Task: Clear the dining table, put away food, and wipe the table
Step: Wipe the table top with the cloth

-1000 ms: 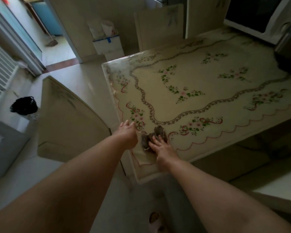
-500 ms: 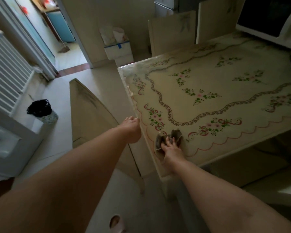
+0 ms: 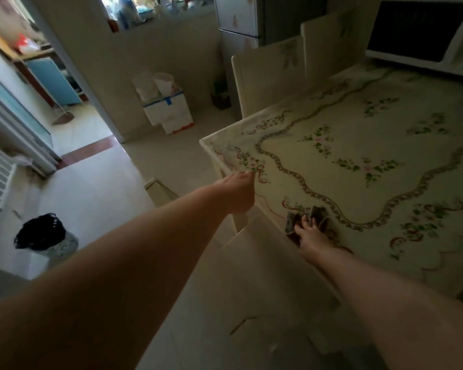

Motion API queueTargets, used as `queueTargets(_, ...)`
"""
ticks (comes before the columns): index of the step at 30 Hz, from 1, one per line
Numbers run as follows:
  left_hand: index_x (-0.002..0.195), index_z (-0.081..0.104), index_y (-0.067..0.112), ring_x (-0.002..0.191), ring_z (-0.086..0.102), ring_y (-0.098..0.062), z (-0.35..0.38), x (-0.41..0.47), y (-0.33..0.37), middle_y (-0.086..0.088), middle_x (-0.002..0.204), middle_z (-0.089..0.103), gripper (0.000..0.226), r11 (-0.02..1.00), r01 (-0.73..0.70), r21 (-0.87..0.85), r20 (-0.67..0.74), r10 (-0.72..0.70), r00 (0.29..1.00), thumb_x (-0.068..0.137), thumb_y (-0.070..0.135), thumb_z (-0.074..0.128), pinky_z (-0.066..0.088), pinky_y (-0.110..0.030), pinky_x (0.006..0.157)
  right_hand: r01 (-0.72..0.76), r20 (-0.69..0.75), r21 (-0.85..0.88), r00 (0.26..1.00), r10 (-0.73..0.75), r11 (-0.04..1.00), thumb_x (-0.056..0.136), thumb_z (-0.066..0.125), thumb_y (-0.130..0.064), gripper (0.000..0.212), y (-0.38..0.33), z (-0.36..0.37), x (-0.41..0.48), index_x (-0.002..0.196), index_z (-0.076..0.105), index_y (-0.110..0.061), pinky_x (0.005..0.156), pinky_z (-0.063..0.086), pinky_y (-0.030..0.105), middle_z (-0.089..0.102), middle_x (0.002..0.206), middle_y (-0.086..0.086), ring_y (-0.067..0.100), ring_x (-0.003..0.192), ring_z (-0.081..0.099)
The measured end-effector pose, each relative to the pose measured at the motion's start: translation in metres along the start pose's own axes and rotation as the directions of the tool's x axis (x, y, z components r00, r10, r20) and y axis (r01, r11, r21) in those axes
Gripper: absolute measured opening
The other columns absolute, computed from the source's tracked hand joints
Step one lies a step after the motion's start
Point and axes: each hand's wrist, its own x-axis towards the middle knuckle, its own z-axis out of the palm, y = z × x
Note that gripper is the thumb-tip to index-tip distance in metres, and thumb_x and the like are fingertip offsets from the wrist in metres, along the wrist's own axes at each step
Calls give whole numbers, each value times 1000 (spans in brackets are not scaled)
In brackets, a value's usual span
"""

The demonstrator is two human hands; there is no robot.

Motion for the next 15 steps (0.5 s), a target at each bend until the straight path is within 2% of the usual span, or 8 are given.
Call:
queueTargets(3, 152, 15, 15, 147, 15, -24, -12, 20, -28, -6, 159, 17, 58, 1000, -20, 23, 25, 20, 999, 97, 5, 29, 15, -36, 118, -54, -32, -3, 998, 54, 999, 102, 33, -15, 56, -11, -5, 20, 153, 11, -20, 120, 11, 45, -15, 160, 4, 26, 147, -13)
queueTargets(6, 149, 25, 14, 144, 25, -26, -24, 42, -50, -7, 156, 27, 53, 999, -49, 21, 40, 48, 998, 97, 6, 32, 23, -36, 115, -115, -63, 16, 991, 116, 993, 101, 30, -9, 59, -25, -10, 43, 154, 8, -23, 118, 12, 49, -17, 159, 1, 24, 147, -14)
queueTargets(9, 148, 26, 11, 140, 32, -27, -33, 70, -72, -9, 154, 28, 52, 995, -86, 53, 86, 81, 993, 96, 5, 33, 30, -36, 112, -157, -109, 54, 981, 162, 986, 100, 29, -3, 61, -44, -19, 71, 154, 6, -20, 120, 10, 46, -17, 160, 2, 24, 147, -15)
queueTargets(12, 152, 18, 11, 143, 26, -28, -44, 108, -95, -10, 157, 23, 56, 989, -96, 112, 100, 85, 991, 97, 7, 32, 25, -38, 115, -155, -120, 64, 979, 162, 986, 100, 28, -6, 59, -71, -32, 107, 154, 6, -19, 121, 7, 44, -16, 160, 5, 27, 147, -14)
queueTargets(15, 148, 26, 11, 136, 36, -29, -56, 141, -111, -11, 151, 33, 51, 988, -134, 75, 148, 122, 981, 97, 7, 33, 33, -42, 113, -129, -85, 91, 987, 137, 987, 99, 29, -5, 61, -107, -51, 143, 154, 7, -19, 120, 5, 43, -16, 160, 7, 29, 147, -13)
